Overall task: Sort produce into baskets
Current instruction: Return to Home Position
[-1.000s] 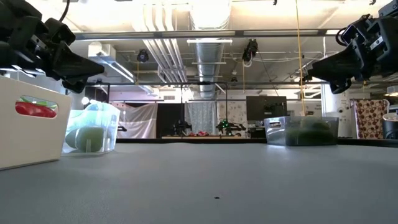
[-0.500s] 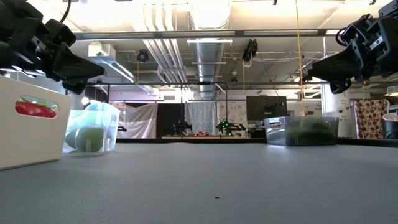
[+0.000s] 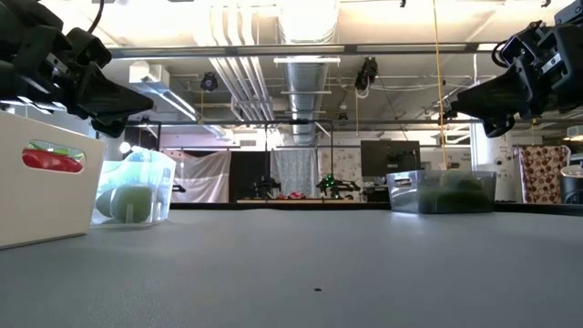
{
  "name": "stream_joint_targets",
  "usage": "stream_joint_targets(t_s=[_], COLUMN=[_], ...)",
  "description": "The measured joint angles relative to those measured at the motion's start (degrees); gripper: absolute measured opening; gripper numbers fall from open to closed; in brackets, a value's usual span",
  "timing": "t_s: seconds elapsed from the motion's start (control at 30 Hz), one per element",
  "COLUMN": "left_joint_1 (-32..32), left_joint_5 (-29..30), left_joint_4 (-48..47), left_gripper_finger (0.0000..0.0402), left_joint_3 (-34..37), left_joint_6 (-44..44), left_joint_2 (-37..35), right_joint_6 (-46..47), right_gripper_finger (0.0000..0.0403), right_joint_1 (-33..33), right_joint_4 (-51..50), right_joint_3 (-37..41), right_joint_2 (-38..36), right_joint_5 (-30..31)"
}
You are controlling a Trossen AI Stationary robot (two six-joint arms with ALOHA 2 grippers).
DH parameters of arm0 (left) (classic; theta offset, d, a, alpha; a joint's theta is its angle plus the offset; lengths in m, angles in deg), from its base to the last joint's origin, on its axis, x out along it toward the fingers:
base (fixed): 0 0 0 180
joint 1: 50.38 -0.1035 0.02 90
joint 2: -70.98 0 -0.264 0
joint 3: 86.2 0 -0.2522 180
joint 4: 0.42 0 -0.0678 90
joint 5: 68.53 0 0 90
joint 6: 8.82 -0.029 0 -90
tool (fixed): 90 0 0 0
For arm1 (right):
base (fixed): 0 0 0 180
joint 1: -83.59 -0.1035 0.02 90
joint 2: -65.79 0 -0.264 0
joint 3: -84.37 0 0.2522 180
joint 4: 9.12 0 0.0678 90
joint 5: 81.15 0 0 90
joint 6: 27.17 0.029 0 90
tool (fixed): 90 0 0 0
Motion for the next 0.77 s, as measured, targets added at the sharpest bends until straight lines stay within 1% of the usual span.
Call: stream_joint_targets(t_s=[0.27,0.57,0.77], left_joint_1=[0.0,0.01,0.0], left_joint_5=[0.0,0.0,0.0], left_joint_4=[0.0,0.0,0.0], left_gripper_finger=[0.0,0.0,0.0], left_joint_3=[0.0,0.0,0.0], left_joint_6=[0.0,0.01,0.0], left_joint_2=[0.0,0.05,0.03], right_joint_6=[0.0,0.0,0.0], right_gripper_finger=[0.0095,0.0102,0.0096], right_joint_1=[0.01,-0.01,0.0], right_joint_4=[0.0,0.0,0.0], right_joint_3=[-0.02,-0.02,-0.02], right_joint_2=[0.0,0.0,0.0], right_joint_5=[0.0,0.0,0.0])
